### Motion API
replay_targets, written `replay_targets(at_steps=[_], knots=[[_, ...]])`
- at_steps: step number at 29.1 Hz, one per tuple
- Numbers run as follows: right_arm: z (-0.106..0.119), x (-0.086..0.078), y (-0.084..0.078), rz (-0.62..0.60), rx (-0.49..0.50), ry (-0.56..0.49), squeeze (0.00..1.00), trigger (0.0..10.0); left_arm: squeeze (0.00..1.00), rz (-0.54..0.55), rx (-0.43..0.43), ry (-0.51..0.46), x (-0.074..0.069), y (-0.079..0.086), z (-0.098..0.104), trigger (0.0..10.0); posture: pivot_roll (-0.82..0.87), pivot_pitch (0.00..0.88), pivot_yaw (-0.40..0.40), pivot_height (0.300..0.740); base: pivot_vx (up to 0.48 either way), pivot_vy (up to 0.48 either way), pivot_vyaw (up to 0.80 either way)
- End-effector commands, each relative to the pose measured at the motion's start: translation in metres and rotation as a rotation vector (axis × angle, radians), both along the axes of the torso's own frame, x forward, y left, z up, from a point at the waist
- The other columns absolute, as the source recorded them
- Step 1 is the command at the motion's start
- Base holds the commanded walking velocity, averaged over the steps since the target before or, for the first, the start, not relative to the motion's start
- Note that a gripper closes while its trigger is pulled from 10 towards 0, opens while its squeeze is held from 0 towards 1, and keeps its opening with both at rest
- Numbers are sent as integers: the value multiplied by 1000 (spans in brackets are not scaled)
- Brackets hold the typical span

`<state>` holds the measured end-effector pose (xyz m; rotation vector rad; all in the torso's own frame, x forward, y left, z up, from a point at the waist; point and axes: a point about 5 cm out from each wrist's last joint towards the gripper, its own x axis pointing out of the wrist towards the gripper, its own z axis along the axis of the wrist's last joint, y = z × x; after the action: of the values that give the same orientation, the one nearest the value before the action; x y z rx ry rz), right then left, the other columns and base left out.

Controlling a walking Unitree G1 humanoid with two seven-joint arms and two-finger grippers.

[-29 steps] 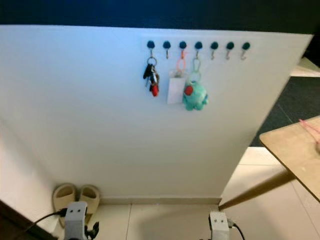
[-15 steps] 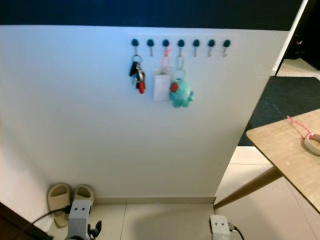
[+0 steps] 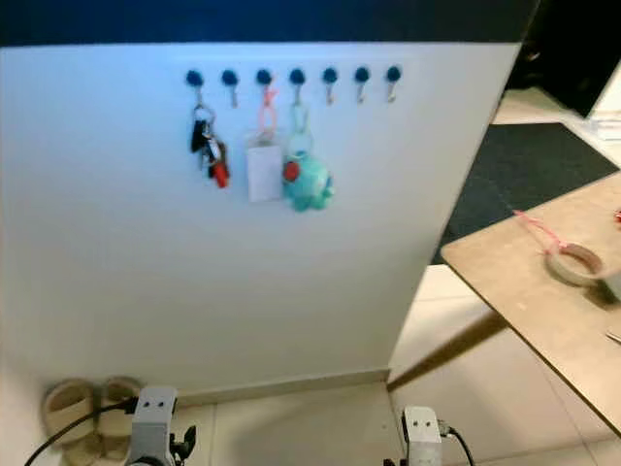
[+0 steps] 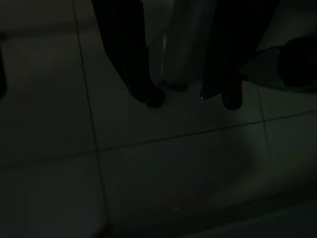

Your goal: Hang keys on a hook

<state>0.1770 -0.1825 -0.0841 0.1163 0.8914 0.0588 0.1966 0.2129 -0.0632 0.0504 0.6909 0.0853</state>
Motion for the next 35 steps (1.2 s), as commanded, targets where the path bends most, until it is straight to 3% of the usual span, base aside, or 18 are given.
replay_targets(at_steps=[1,35], knots=[[-4,-9,-2,-5,-6,30,0,10000,0,-14,11,-7,-2,-2,0,10000,40,52,-5,740,0,0,-800],[-3,-5,2,26,-7,23,0,10000,0,37,-10,-41,-4,0,1,10000,47,70,-18,740,0,0,-800]])
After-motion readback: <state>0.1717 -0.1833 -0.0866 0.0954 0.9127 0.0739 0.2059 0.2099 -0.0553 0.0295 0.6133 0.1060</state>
